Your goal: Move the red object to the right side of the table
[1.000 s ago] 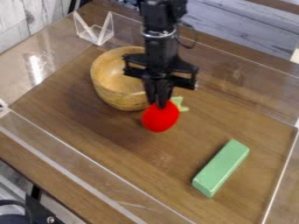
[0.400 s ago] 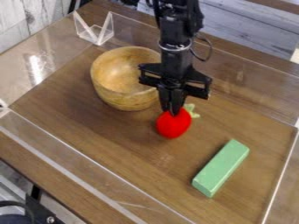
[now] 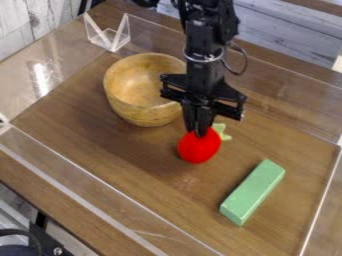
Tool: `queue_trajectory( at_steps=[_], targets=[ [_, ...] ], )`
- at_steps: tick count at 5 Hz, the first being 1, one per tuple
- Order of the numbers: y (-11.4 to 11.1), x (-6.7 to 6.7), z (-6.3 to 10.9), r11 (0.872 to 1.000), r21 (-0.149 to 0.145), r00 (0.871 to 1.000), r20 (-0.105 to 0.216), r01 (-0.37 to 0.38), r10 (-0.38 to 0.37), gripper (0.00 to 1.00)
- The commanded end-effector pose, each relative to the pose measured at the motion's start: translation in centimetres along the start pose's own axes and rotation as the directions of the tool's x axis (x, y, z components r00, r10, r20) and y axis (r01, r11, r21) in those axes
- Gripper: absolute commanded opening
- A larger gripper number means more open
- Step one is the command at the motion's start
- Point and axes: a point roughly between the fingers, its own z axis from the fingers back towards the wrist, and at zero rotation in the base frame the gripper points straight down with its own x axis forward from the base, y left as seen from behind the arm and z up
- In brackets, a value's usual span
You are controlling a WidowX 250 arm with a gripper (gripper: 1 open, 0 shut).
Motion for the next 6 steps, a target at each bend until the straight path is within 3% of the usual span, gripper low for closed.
queue_trajectory(
  at_steps=[1,2,6],
  targets=[
    [-0.4,0.2,1.9,0.997,-0.001,0.996,0.056,0.076,-0.076,0.00],
    [-0.7,-0.1,2.3,0.990,0.001,0.988,0.060,0.139,-0.139,0.00],
    [-1.6,1.2,0.6,0.971,0.005,0.968,0.071,0.241,-0.241,0.00]
  ],
)
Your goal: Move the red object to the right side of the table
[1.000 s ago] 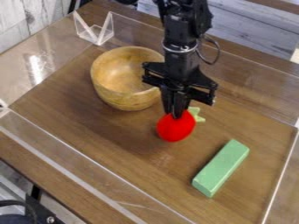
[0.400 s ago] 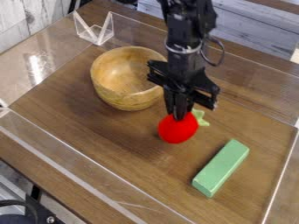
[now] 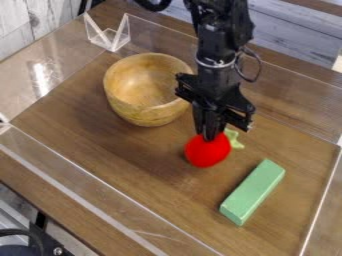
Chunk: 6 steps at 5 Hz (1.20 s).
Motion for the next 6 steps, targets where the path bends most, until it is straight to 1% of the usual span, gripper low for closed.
queue_trajectory(
  at_steps=[1,2,3,4,5,6],
  targets=[
    [-1.0,1.9,0.9,0.995,-0.003,0.994,0.054,0.100,-0.099,0.00],
    [-1.8,2.5,0.4,0.984,-0.008,0.983,0.055,0.178,-0.177,0.00],
    [-2.2,3.8,3.3,0.990,0.028,0.988,0.059,0.138,-0.140,0.00],
    [-5.3,5.9,2.9,0.987,0.019,0.983,0.095,0.158,-0.159,0.00],
    [-8.3,6.5,1.7,0.990,-0.011,0.981,0.137,0.138,-0.136,0.00],
    [-8.1,6.1,1.0,0.986,-0.024,0.972,0.177,0.163,-0.156,1.00]
  ],
)
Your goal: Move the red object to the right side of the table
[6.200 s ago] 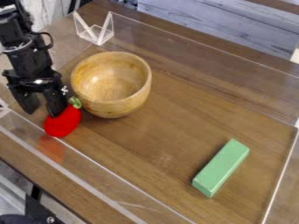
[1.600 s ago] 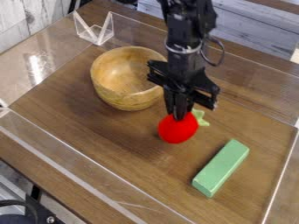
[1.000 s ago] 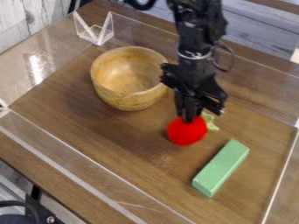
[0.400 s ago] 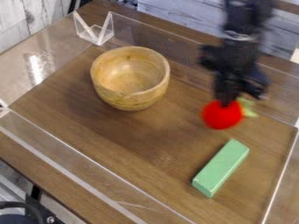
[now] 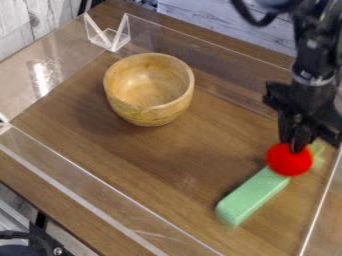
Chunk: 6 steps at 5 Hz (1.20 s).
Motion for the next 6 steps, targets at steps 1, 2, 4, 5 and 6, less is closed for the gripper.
queue_trajectory(
  at_steps=[1,2,4,5,6],
  targets=[
    [0.9,0.5,2.0,1.000,-0.014,0.995,0.098,0.026,-0.024,1.00],
    [1.7,0.1,1.1,1.000,-0.014,0.994,0.107,0.012,-0.011,0.00],
    [2.8,-0.3,0.9,1.000,0.010,0.994,0.108,-0.010,0.008,1.00],
    [3.0,-0.1,1.4,0.996,0.039,0.992,0.102,-0.077,0.072,1.00],
    [3.0,0.3,2.4,0.987,0.065,0.984,0.107,-0.149,0.142,0.00]
  ],
)
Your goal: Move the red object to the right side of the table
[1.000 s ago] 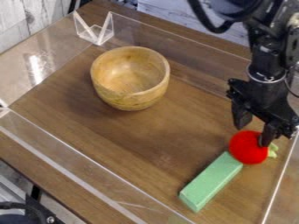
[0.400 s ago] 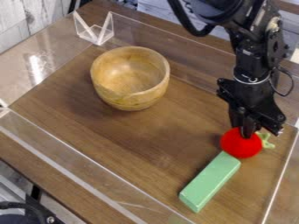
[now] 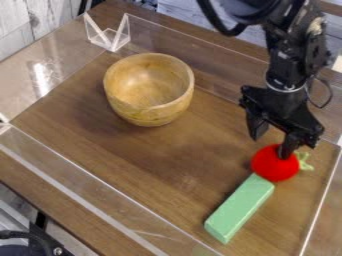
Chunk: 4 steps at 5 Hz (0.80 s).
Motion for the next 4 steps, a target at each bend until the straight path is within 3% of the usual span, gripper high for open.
queue_trajectory(
  at_steps=[1,2,4],
  targets=[
    [-0.9,3.0,3.4,1.000,-0.010,0.995,0.100,0.009,-0.008,0.00],
    [-1.5,4.0,2.7,0.999,-0.044,0.992,0.127,0.007,-0.001,1.00],
    [-0.4,0.6,2.3,0.996,-0.082,0.986,0.168,0.031,-0.017,1.00]
  ],
)
